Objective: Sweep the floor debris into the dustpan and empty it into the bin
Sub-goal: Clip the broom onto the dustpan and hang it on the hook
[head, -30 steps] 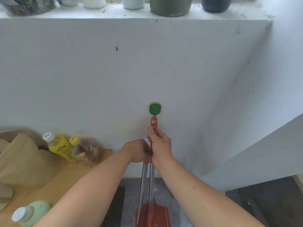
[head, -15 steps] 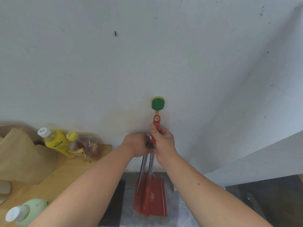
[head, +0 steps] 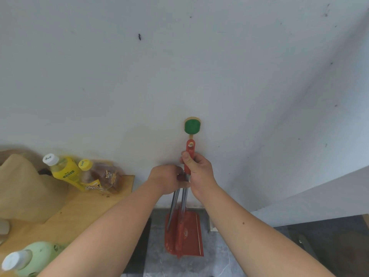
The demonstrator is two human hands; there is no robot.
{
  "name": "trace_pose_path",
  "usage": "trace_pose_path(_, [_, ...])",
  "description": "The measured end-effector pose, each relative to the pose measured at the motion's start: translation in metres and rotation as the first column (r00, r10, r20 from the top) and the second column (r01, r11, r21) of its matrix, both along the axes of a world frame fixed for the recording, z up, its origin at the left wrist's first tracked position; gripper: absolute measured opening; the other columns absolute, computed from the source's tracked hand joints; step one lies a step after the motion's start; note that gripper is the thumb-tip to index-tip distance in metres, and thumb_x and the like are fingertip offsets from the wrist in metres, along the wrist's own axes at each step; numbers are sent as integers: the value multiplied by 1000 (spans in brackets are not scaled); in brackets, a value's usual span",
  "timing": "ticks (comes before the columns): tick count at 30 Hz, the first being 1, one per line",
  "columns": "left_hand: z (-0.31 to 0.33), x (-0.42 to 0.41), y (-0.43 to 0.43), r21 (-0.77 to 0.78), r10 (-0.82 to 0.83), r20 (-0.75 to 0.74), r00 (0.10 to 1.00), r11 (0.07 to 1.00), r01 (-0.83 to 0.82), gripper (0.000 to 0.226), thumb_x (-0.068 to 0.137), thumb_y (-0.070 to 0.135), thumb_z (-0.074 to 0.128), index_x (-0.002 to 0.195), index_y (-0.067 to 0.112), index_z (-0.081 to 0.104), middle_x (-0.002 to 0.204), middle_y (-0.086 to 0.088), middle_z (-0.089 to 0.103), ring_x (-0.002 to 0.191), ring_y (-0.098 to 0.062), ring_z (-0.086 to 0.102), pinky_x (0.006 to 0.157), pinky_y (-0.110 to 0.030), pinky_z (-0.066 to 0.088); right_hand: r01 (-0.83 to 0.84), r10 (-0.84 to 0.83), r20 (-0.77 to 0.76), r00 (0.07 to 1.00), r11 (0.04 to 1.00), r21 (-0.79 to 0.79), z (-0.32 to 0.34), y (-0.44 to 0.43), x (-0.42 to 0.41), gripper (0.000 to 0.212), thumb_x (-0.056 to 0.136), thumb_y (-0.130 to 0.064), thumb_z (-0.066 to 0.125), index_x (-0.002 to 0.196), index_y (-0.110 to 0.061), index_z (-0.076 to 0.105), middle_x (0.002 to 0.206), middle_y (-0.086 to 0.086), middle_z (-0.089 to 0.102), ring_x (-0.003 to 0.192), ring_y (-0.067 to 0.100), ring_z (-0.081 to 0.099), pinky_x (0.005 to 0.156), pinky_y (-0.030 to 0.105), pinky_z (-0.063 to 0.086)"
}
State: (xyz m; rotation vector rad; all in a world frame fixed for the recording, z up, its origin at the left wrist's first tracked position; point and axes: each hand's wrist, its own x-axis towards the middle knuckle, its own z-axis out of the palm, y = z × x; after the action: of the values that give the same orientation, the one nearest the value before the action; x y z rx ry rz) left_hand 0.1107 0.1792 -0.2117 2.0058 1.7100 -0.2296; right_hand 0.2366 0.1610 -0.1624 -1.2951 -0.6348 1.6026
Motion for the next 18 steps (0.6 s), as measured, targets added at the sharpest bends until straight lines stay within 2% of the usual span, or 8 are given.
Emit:
trace_pose_path(5, [5,5,-4,0,1,-22,1000,1000,-1,46,84,71,52,112,40,70,105,14,73,100,-15,67,78,-31,51,-26,26,14,1000,1000,-1,-2,0,3,7,88,-26,75,85,-20,75,90,6,71,87,19,62,77,30,48])
trace_pose_path(10, [9,2,-12,97,-70,-52,996,992,75,32,87,59,55,98,33,68,98,10,72,96,-17,67,82,-33,51,-60,60,-59,996,998,15,-3,0,12,4,85,-18,77,88,-17,76,93,8,68,89,20,60,74,28,47])
trace_pose_path(14, [7,-2,-18,205,-90,-65,994,973,102,30,87,56,57,100,31,69,99,8,67,100,-19,64,83,-35,45,-41,44,-78,996,998,37,-9,-3,24,17,82,-10,78,99,-10,75,86,3,71,81,19,60,79,29,49])
trace_pose_path(17, [7,-2,-24,250,-82,-37,996,964,89,32,88,55,58,106,31,70,102,8,66,102,-19,63,85,-35,45,-9,9,-15,1000,1000,-16,-10,-10,34,37,76,-13,83,112,-8,72,102,4,74,93,16,67,80,24,47])
trace_pose_path(18, [7,-1,-26,265,-73,-22,997,961,76,34,88,55,59,111,32,70,104,8,66,103,-19,63,85,-35,45,11,-11,22,1000,999,-37,-11,-12,37,38,77,-13,83,113,-9,71,105,3,73,97,15,67,81,24,47])
